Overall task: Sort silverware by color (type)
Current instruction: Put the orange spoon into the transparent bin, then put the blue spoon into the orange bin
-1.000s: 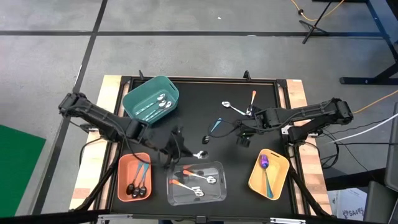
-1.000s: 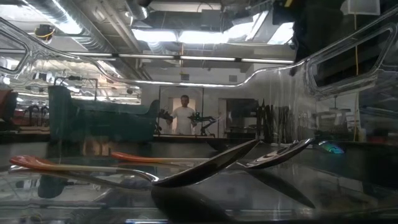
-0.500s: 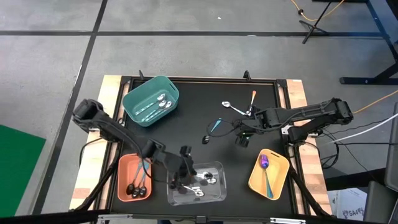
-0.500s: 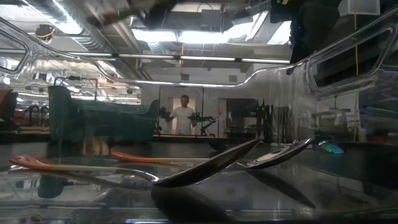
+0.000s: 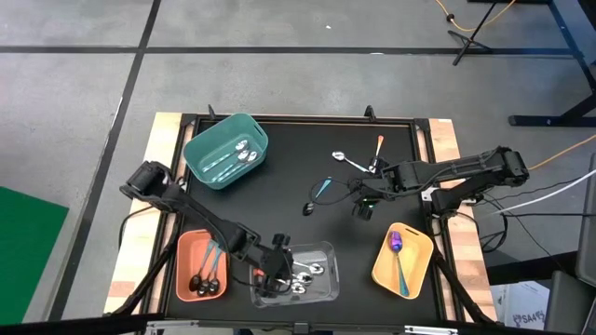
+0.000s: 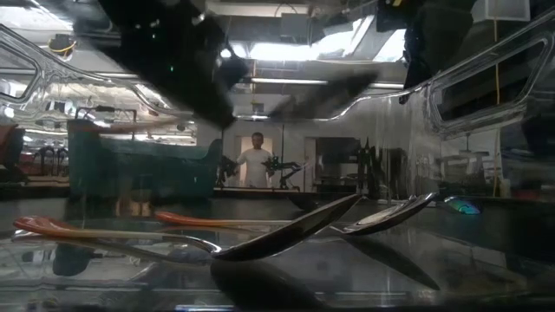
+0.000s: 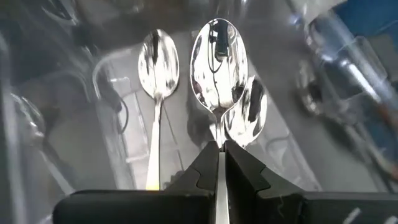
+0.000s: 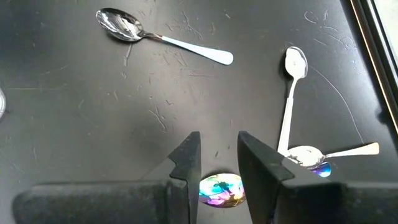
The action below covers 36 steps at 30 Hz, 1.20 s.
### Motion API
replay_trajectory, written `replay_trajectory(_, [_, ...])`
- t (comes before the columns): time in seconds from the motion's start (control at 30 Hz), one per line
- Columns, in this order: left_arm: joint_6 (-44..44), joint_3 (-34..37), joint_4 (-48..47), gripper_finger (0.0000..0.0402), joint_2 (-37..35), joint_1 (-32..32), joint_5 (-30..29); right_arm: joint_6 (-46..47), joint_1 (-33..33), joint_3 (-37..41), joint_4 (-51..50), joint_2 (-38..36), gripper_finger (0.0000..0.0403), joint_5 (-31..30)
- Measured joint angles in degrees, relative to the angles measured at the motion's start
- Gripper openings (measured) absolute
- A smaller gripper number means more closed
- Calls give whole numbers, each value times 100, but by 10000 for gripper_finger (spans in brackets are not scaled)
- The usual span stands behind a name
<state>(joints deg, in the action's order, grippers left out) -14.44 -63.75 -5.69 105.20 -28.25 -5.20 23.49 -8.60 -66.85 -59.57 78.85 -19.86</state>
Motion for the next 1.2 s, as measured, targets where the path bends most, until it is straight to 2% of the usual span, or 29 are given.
replay_trajectory(0.43, [0, 0, 23, 12, 333, 9, -6, 11, 0, 0, 0, 0, 92, 0])
replay_trajectory(0.8, [0, 0, 43, 52, 451, 11, -367, 20, 0, 0, 0, 0, 92, 0])
replay_trajectory(1.2, [-3, 0, 43, 82, 451, 7, -358, 20, 0, 0, 0, 0, 92, 0])
